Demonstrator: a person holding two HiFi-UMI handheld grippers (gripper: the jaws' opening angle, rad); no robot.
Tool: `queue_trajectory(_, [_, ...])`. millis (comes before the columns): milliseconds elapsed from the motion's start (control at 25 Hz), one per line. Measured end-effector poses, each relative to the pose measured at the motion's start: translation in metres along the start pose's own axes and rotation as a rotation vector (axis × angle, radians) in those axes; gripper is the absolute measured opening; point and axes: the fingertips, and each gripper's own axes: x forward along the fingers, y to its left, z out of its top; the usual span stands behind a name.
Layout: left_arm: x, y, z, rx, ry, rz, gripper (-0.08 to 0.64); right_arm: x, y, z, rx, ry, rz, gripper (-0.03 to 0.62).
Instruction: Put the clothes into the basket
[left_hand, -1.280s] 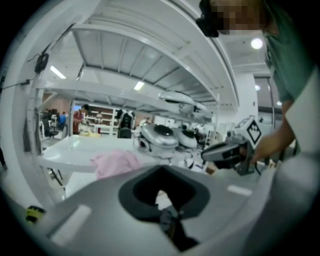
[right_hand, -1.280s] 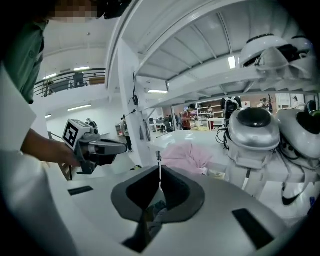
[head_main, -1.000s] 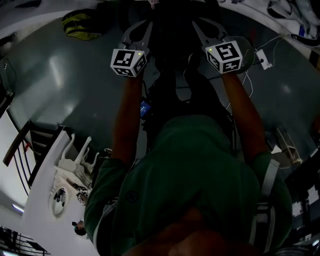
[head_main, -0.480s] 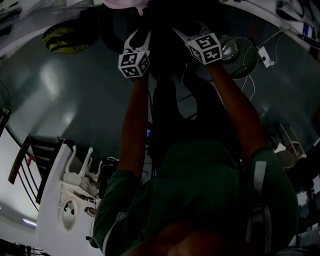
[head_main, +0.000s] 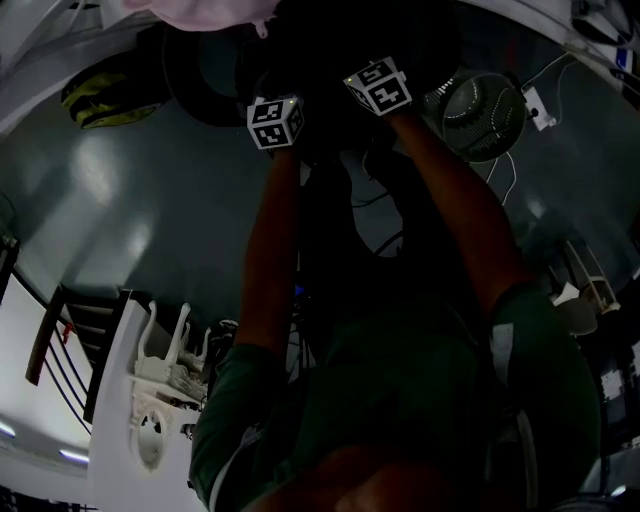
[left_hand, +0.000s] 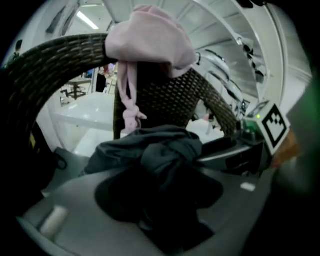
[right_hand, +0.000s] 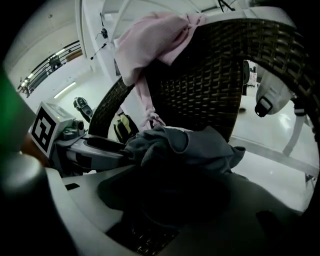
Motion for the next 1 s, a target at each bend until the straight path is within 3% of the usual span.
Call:
queue_trajectory(120, [0.010, 0.000, -0.013, -0.010, 0.032, 0.000, 0.231, 0.010, -0.002, -0.011, 0.002, 0.018, -0.012, 0.235])
queue_trajectory(160, [0.011, -0.001, -0.015, -0.011, 0.041, -0.003, 0.214, 0.012, -0.002, -0.014, -0.002, 0.023, -0.014, 0.215])
queue_trajectory(240, [0.012, -0.003, -0.020, -0.007, 0.059, -0.019, 0.083, 0.013, -0.001, -0.015, -0.007, 0.029, -0.018, 0.090])
queue_trajectory(400, [0.003, -0.013, -0.012, 0.027, 0.077, -0.028, 0.040, -0.004, 0.005, -0.006, 0.031, 0.022, -0.026, 0.052])
queue_trajectory(600, [-0.048, -0.041, 0.030, 0.075, 0.012, -0.049, 0.035, -0.055, 0.028, 0.032, 0.032, -0.079, -0.038, 0.048])
queue_trajectory(1000, [-0.198, -0.101, 0.139, 0.207, -0.157, -0.154, 0.035, -0.198, 0.114, 0.122, 0.036, -0.279, -0.061, 0.048])
